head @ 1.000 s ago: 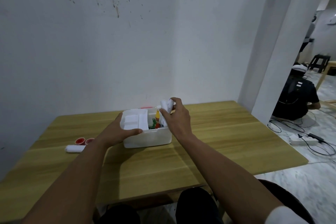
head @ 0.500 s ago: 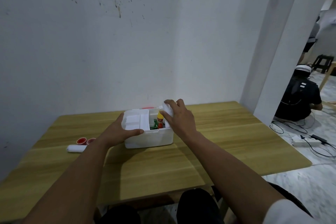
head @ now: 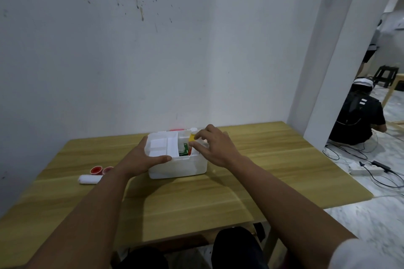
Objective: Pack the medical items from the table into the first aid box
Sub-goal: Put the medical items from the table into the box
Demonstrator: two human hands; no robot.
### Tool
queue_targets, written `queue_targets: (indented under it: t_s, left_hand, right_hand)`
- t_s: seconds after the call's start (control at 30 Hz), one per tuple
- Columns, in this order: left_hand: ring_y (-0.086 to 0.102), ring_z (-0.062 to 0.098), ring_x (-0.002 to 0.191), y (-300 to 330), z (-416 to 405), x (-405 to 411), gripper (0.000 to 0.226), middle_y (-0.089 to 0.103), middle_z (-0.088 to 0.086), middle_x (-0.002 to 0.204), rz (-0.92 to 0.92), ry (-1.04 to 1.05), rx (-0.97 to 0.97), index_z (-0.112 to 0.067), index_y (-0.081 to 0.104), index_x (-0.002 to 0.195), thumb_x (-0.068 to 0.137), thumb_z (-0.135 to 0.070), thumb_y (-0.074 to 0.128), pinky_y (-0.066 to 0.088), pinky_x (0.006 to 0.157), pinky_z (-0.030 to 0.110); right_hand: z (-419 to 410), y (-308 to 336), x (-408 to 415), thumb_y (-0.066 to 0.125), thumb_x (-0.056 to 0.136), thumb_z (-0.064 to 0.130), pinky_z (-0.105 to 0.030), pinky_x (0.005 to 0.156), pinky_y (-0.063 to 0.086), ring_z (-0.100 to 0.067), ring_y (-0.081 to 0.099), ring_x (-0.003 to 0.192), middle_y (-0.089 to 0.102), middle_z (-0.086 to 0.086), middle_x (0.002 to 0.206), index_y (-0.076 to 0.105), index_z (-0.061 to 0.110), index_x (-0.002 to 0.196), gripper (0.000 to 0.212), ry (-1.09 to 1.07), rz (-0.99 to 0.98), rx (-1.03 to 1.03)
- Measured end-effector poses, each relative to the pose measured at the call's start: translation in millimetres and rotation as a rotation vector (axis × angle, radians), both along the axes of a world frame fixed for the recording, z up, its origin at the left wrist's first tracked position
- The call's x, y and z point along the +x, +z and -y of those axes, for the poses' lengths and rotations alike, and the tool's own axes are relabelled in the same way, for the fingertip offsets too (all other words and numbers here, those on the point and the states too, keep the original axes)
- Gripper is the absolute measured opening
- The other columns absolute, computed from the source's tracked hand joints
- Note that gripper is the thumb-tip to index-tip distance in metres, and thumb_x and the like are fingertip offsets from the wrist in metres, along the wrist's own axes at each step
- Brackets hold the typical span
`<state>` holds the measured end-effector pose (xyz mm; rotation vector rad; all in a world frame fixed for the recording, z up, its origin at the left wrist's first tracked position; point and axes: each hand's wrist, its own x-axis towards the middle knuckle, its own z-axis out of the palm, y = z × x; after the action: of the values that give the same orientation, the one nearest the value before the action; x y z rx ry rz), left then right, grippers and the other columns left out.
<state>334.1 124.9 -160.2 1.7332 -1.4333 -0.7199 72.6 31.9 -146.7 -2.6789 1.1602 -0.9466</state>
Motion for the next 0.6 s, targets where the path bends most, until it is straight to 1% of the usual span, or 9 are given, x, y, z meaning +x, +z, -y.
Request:
queue_targets:
  t_s: [0.07,0.13,0.2,0.3,0.37,0.4,0.47,0.5,0.6]
  left_hand:
    - [0.051,0.019,0.120,-2.0,0.7,2.6,0.099,0.051,-0.013,0.135,-0.003,-0.003,0.009,-0.039,0.035,0.149,0.067,-0.054,0.090,0.057,0.088,0.043]
    - [0.051,0.020,0.121,-1.2,0.1,3.7,0.100,0.050,-0.012,0.135,0.004,0.003,0.016,-0.039,0.035,0.148,0.066,-0.055,0.090,0.058,0.088,0.042]
    - [0.051,0.019,0.121,1.6,-2.6,3.4,0.098,0.051,-0.013,0.133,0.003,-0.011,0.008,-0.041,0.036,0.146,0.066,-0.056,0.090,0.057,0.085,0.039]
    - [0.053,0.022,0.123,6.0,-12.0,5.7,0.090,0.054,-0.012,0.132,-0.051,0.004,0.006,-0.041,0.038,0.147,0.071,-0.061,0.083,0.058,0.085,0.038]
    - [0.052,0.029,0.132,3.7,-15.7,15.5,0.097,0.052,-0.002,0.148,-0.121,0.139,0.001,-0.037,0.035,0.156,0.074,-0.075,0.072,0.054,0.097,0.048]
    - [0.051,0.030,0.135,2.1,-19.7,23.4,0.093,0.049,0.001,0.153,-0.105,0.217,-0.015,-0.035,0.035,0.158,0.080,-0.074,0.067,0.049,0.103,0.048]
    - [0.051,0.028,0.136,-0.6,-31.1,46.5,0.074,0.050,0.004,0.155,0.084,0.325,-0.019,-0.030,0.042,0.155,0.090,-0.055,0.066,0.045,0.104,0.041]
    - [0.050,0.028,0.138,-1.1,-38.8,58.4,0.072,0.050,0.004,0.155,0.218,0.349,0.019,-0.028,0.046,0.153,0.087,-0.050,0.064,0.044,0.106,0.041]
    - [0.045,0.029,0.139,-0.1,-61.1,89.0,0.074,0.050,-0.001,0.154,0.538,0.420,0.209,-0.031,0.056,0.146,0.076,-0.056,0.062,0.042,0.109,0.045]
  right_hand:
    - [0.4,-4.2,-4.3,0.058,0.091,0.062,-0.044,0.086,0.052,-0.006,0.060,0.091,0.058,0.012,0.106,0.065,0.029,0.109,0.038,0.035,0.151,0.043]
    - [0.7,-4.1,-7.1,0.068,0.089,0.058,-0.038,0.084,0.054,-0.001,0.057,0.090,0.058,0.013,0.107,0.062,0.030,0.113,0.038,0.043,0.293,0.135]
    - [2.3,-1.8,-7.0,0.076,0.079,0.063,-0.032,0.086,0.054,-0.004,0.058,0.100,0.058,0.010,0.118,0.058,0.032,0.127,0.060,0.033,0.355,0.280]
    - [8.5,0.0,-2.5,0.088,0.061,0.065,-0.032,0.096,0.049,-0.015,0.052,0.126,0.048,0.007,0.149,0.039,0.036,0.153,0.109,0.071,0.285,0.541]
    - [16.4,-3.0,-0.8,0.094,0.056,0.060,-0.037,0.107,0.045,-0.021,0.044,0.140,0.036,0.005,0.162,0.026,0.034,0.161,0.128,0.094,0.222,0.648]
    - [20.0,-4.7,0.1,0.095,0.054,0.059,-0.039,0.112,0.042,-0.022,0.040,0.145,0.033,0.005,0.164,0.021,0.033,0.162,0.133,0.104,0.196,0.679]
    - [24.9,-9.1,2.3,0.094,0.050,0.064,-0.042,0.116,0.040,-0.021,0.038,0.147,0.033,0.005,0.165,0.020,0.033,0.163,0.139,0.114,0.165,0.700]
    - [27.5,-12.2,3.7,0.094,0.048,0.067,-0.042,0.116,0.041,-0.021,0.040,0.146,0.037,0.006,0.162,0.023,0.033,0.162,0.138,0.117,0.165,0.708]
    - [30.1,-16.7,5.2,0.093,0.052,0.065,-0.041,0.111,0.046,-0.018,0.049,0.138,0.050,0.011,0.151,0.037,0.037,0.154,0.119,0.159,0.191,0.705]
